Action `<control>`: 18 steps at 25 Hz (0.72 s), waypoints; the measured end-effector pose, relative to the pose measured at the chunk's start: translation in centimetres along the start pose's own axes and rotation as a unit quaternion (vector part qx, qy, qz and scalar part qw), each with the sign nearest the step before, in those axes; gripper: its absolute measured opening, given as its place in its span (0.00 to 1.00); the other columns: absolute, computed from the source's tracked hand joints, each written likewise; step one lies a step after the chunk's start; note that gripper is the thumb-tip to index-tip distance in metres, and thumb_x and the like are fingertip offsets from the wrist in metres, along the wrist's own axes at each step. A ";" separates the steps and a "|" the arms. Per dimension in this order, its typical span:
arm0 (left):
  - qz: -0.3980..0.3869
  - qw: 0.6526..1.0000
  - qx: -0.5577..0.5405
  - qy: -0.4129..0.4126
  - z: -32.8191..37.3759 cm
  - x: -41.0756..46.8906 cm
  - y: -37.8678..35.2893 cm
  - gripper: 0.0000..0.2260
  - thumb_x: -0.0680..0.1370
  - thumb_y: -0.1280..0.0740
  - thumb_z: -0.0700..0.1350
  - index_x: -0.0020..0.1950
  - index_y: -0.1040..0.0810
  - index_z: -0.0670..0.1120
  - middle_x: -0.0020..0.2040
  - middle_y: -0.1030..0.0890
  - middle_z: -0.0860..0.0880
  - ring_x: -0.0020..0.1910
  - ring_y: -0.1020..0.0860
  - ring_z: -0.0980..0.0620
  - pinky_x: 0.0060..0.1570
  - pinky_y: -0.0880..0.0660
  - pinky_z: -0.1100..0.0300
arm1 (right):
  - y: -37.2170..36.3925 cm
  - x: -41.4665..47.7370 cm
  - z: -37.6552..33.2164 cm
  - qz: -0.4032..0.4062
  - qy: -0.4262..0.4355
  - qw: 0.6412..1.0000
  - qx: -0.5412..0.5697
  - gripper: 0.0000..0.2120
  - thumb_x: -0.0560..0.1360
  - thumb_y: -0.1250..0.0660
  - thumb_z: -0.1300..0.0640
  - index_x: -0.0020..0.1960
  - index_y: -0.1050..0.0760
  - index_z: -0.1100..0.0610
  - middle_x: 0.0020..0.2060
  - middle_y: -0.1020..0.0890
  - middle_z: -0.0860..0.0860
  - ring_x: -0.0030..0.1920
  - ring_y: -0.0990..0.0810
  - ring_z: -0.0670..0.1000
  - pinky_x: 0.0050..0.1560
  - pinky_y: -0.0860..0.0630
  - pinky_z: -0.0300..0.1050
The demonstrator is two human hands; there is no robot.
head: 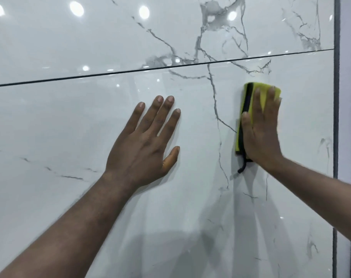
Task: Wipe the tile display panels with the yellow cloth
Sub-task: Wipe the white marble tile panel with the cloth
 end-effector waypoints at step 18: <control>0.001 1.000 0.015 0.020 0.5 -0.4 -0.2 0.35 0.86 0.46 0.58 0.89 0.48 0.43 0.89 0.50 0.41 0.88 0.51 0.42 0.85 0.49 0.37 | -1.2 -2.6 -0.8 0.045 -0.049 0.997 0.040 0.29 0.90 0.50 0.45 0.87 0.55 0.48 0.86 0.58 0.55 0.86 0.62 0.58 0.85 0.58 0.59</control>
Point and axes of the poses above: each hand's wrist, its own x-axis towards the middle knuckle, its own y-axis out of the back of the hand, z = x × y, the point moved 5 cm from there along x, towards the middle knuckle
